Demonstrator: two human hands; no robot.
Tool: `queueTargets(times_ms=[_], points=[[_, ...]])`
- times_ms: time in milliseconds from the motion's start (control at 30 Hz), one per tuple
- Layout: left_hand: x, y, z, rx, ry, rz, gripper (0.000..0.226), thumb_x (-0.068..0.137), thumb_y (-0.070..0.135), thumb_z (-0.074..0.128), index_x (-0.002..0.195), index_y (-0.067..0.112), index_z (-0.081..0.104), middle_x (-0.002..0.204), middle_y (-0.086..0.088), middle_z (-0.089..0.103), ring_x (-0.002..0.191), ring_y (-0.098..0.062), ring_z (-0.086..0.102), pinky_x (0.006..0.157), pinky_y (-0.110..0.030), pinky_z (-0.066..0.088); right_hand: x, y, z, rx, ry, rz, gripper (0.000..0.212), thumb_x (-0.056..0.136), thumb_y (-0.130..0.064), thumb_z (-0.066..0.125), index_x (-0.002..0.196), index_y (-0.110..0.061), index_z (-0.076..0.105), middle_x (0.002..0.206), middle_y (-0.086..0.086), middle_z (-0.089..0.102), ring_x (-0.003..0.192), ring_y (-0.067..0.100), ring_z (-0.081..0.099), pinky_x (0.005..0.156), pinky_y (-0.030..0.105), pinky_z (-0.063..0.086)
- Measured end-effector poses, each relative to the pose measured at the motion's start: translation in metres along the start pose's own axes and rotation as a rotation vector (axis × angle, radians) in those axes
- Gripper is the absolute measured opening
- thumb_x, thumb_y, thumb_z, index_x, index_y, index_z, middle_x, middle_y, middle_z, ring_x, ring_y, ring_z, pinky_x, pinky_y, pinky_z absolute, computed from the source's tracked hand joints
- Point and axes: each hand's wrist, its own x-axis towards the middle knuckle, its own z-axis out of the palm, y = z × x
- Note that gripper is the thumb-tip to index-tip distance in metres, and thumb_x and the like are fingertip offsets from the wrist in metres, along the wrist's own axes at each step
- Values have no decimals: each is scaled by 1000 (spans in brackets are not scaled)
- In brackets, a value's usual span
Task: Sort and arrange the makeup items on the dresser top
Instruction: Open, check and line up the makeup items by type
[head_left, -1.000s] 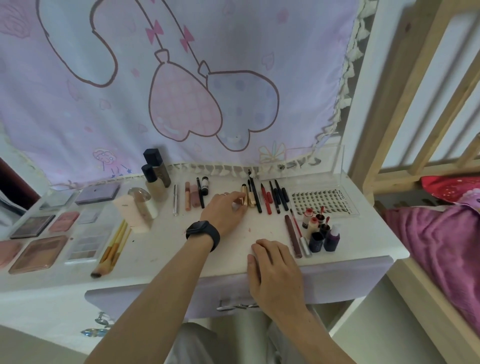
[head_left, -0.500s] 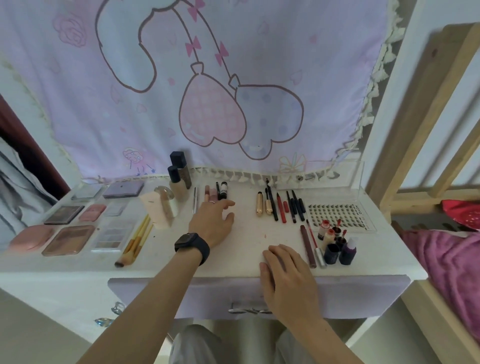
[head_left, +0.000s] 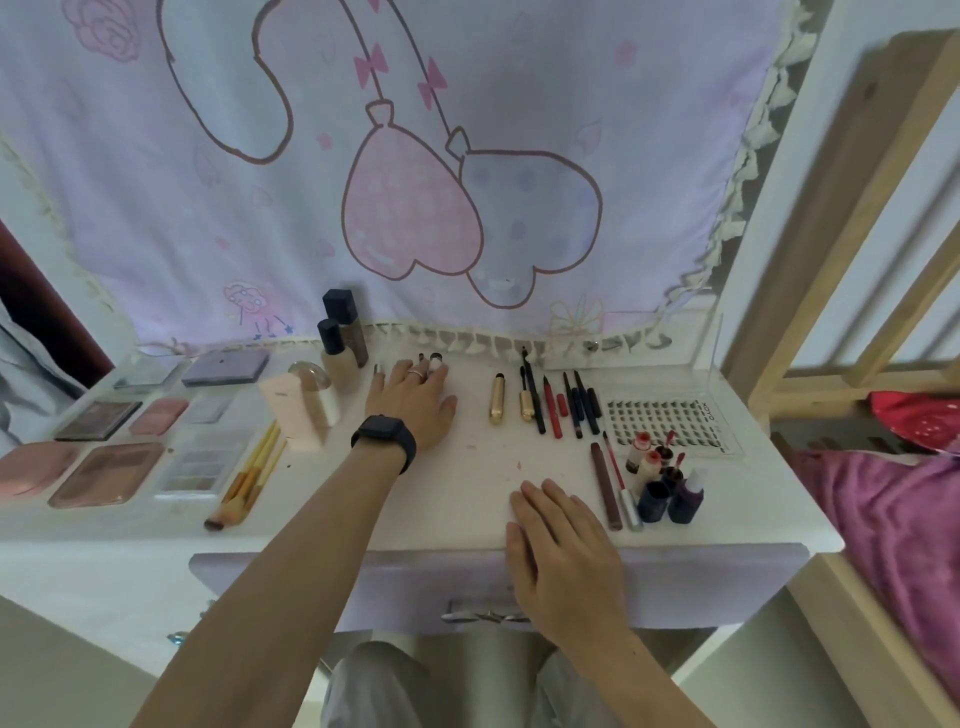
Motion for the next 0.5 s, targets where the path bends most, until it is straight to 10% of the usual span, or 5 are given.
queueTargets(times_ms=[300,500], points=[[1,15,-8,109,136,7,28,98,45,42,104,22,56,108,-2,67,110,-27,51,93,-41,37,0,-1,0,5,21,4,39,101,-34,48,121,-13,73,128,4,70,124,21,63,105,42,51],[-2,21,-14,155,52,-49,28,97,39,39,109,18,54,104,-7,67,108,-28,52,90,-42,36,0,-1,-1,3,12,11,38,100,-33,50,121,-13,73,127,4,70,124,21,63,104,42,52]])
